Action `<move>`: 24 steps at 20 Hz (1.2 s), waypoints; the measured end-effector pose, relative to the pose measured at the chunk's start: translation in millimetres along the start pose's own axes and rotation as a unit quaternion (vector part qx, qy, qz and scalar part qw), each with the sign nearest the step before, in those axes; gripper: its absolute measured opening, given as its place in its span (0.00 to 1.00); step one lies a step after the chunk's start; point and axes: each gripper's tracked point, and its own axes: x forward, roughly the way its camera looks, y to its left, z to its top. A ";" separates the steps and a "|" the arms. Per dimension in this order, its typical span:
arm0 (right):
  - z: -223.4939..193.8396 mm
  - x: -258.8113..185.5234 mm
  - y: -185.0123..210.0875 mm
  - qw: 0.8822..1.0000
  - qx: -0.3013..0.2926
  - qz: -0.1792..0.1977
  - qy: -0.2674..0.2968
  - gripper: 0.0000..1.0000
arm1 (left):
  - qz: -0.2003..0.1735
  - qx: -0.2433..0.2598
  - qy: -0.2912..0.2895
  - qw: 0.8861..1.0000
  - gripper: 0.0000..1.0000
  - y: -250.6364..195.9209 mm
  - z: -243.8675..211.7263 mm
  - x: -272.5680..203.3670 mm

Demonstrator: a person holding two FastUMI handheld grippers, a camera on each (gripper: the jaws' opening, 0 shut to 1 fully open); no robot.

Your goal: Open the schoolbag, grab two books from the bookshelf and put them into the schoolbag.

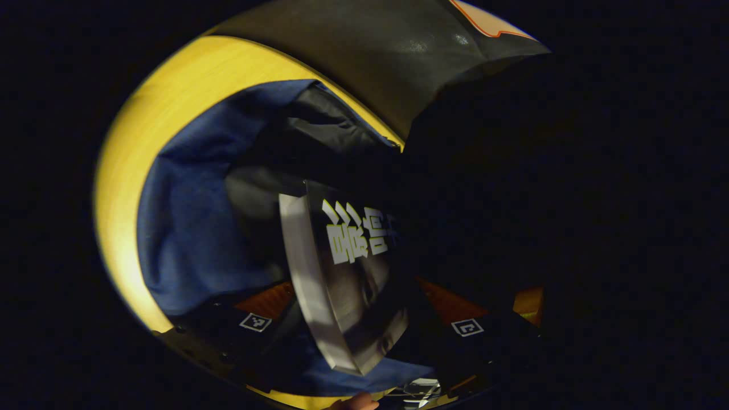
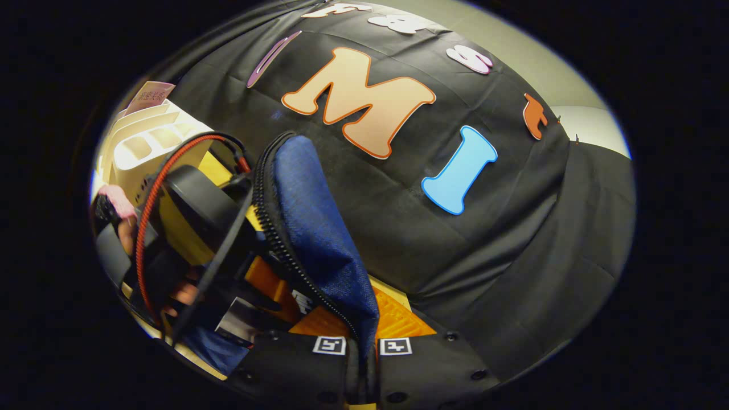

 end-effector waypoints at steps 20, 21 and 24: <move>-6.9 -11.9 5.1 1.000 -0.005 0.007 0.021 0.08 | 0.129 0.038 0.066 0.989 0.96 1.5 -38.6 -257.1; -7.5 -13.8 5.2 1.000 -0.006 0.006 0.023 0.07 | 0.142 0.030 0.069 0.987 0.96 6.0 -37.6 -273.9; -11.6 -18.1 7.4 0.999 -0.012 0.004 0.029 0.05 | 0.186 0.008 0.074 0.980 0.95 19.8 -29.5 -327.7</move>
